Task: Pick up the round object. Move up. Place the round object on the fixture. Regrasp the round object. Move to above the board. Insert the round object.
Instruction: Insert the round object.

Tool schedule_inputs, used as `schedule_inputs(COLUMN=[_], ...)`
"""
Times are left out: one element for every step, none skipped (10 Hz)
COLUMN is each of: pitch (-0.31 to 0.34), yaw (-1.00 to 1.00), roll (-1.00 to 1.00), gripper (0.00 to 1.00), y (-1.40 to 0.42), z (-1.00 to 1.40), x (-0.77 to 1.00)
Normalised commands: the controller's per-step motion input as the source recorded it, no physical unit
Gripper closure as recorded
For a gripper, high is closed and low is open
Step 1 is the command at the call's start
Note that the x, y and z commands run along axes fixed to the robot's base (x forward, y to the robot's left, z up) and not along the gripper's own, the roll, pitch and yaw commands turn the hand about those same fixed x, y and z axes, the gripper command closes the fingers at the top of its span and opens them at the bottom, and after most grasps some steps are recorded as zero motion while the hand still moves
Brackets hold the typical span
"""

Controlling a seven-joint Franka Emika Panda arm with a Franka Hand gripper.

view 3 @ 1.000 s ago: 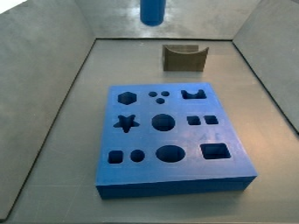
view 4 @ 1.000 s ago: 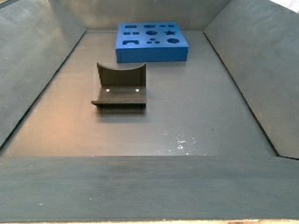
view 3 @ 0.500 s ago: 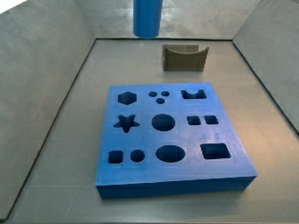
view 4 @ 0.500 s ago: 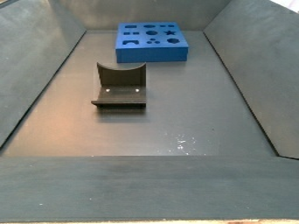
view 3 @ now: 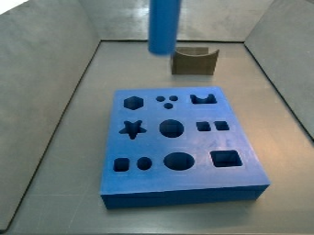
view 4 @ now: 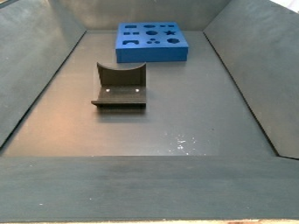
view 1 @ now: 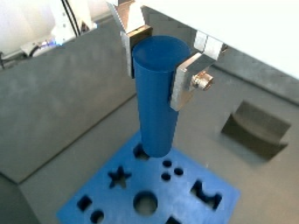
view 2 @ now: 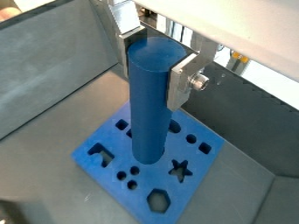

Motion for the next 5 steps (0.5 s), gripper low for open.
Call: schedule_inputs(pitch=[-0.03,-0.054,-0.091,-0.114,-0.123], yaw=[0.0,-0.02,-0.05,-0.05,-0.03], roll=[-0.14,-0.12,-0.12,-0.14,-0.13], gripper=[1.0,1.0,1.0,1.0,1.0], y=[-0.14,-0.14,-0.13,-0.11,-0.14], z=[-0.79,-0.85,-0.84,-0.78,-0.71], x=[0.27,0.18,0.07,0.0,0.0])
